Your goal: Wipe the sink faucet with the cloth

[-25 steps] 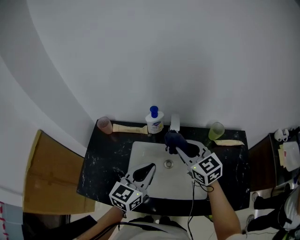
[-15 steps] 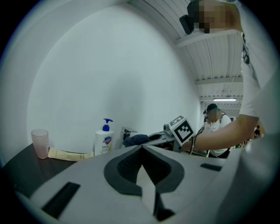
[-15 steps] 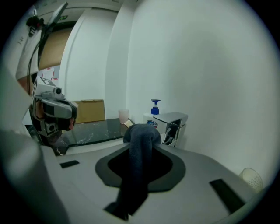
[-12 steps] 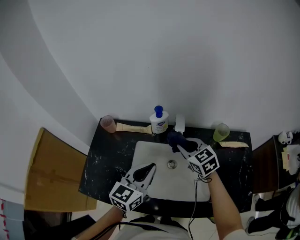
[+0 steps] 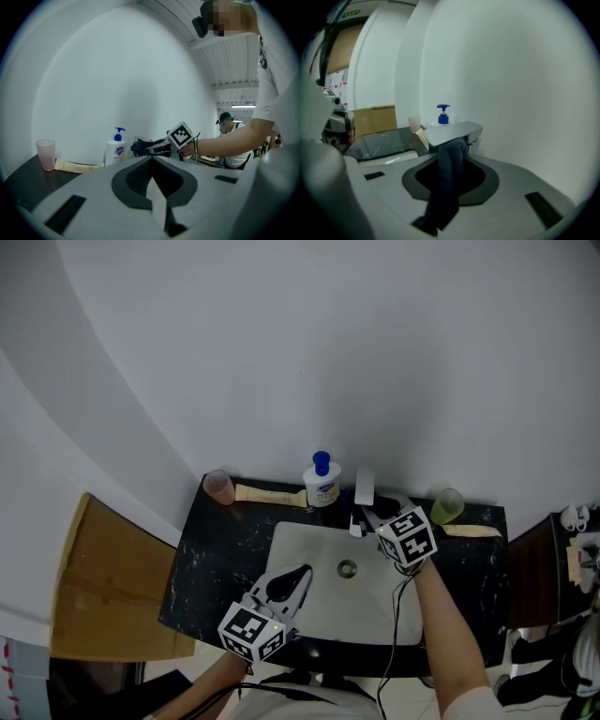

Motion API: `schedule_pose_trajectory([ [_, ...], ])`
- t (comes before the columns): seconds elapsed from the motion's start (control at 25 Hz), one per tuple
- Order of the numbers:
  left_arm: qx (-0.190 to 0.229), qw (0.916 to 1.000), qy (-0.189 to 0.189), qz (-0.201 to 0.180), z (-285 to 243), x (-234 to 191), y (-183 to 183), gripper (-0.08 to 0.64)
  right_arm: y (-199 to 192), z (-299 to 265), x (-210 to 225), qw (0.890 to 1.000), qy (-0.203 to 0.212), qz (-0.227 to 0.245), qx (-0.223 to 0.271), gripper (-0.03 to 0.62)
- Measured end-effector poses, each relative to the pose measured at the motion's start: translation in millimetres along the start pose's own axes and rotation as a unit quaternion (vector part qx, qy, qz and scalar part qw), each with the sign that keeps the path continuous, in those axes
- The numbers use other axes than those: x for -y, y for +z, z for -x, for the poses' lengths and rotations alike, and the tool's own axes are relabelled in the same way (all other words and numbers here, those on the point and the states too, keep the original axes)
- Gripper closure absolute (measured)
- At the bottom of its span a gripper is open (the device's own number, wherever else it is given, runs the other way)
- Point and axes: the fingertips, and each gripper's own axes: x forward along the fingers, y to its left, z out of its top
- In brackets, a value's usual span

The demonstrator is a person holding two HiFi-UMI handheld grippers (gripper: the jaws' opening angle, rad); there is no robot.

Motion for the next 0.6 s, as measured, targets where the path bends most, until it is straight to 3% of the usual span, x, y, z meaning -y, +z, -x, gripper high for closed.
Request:
schedule_pose_trajectory([
  [0.16, 0.004, 1.0, -0.005, -0.003, 1, 7, 2, 0.558, -5, 12, -14, 1.0, -0.001, -0.008, 0.009, 0.508],
  [0.4, 0.002, 1.0, -0.008, -0.002, 6, 10, -2, 0.558, -17, 37, -57, 0.998, 0.068, -0.001, 0.007, 0.508],
  [0.6, 0.002, 1.0, -0.007, 0.0, 7, 10, -2, 0.558, -15, 28, -45, 0.998, 0.069, 0.005, -0.004, 0.508],
])
